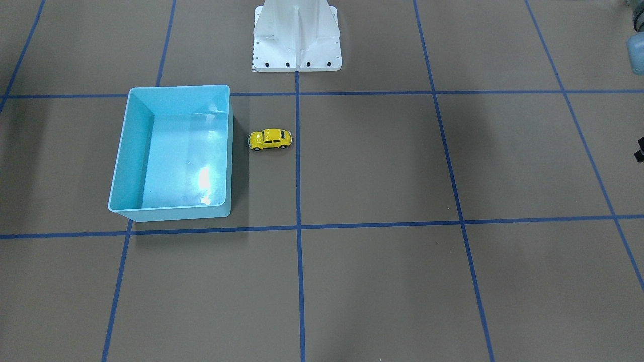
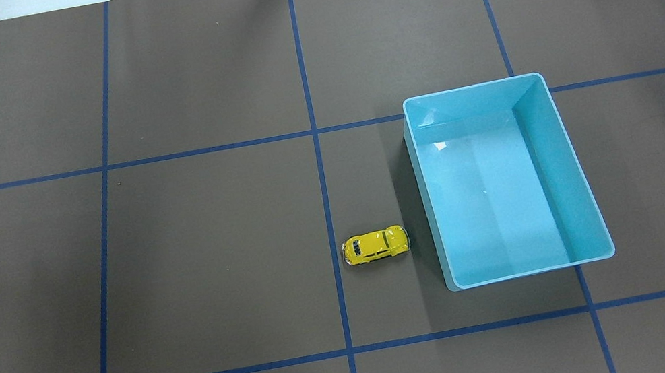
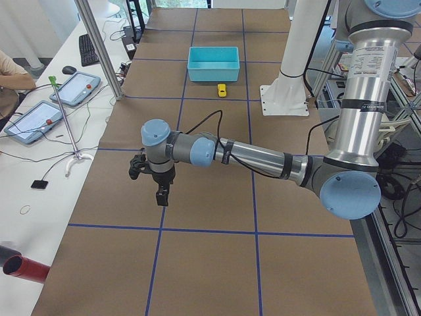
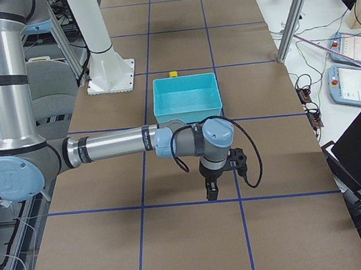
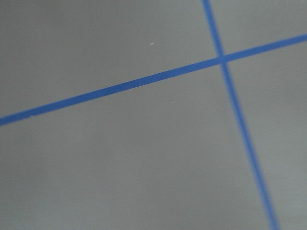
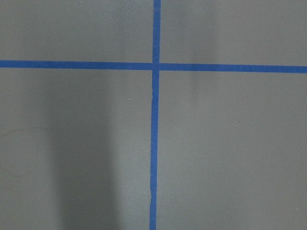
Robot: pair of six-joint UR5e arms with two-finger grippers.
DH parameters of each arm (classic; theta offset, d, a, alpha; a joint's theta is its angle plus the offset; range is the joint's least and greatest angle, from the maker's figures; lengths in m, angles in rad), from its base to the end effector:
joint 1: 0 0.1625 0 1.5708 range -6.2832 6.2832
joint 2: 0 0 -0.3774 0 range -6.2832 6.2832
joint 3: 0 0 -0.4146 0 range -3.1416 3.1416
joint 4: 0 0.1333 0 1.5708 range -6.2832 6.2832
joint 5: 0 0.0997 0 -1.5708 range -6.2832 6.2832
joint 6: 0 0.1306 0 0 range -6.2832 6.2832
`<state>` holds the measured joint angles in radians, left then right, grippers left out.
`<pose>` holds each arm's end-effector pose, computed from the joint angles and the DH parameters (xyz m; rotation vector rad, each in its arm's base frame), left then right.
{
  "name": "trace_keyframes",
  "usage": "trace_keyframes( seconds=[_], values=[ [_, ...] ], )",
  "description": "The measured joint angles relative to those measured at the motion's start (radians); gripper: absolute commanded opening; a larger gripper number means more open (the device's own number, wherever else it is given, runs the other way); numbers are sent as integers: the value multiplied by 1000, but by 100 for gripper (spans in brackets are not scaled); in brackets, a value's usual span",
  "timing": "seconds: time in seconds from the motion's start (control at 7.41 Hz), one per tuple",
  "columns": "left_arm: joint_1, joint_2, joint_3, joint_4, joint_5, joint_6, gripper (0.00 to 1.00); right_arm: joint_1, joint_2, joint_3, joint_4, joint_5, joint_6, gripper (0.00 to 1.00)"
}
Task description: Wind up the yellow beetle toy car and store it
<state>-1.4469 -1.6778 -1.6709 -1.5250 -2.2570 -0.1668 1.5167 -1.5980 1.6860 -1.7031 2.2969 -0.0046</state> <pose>0.0191 -0.5626 0.5362 0.0541 0.6998 0.0142 0.0196 -0.4998 0.6053 -0.0603 -0.7248 -0.0400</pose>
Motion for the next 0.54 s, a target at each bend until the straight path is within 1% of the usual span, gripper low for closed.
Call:
trace_keyframes(
  seconds=[0.13,0.27,0.4,0.54],
  values=[
    [-36,9,-2,11,-13,41,99,-2,2,1,0,2,-3,100],
    [-72,36,-4,-9,-20,71,99,-6,5,4,0,5,-8,100],
    [-102,83,-5,-67,-23,85,99,-19,7,29,-2,2,-9,100],
    [-123,142,-5,-143,-25,89,99,-45,9,81,-8,-6,-5,100]
  ],
)
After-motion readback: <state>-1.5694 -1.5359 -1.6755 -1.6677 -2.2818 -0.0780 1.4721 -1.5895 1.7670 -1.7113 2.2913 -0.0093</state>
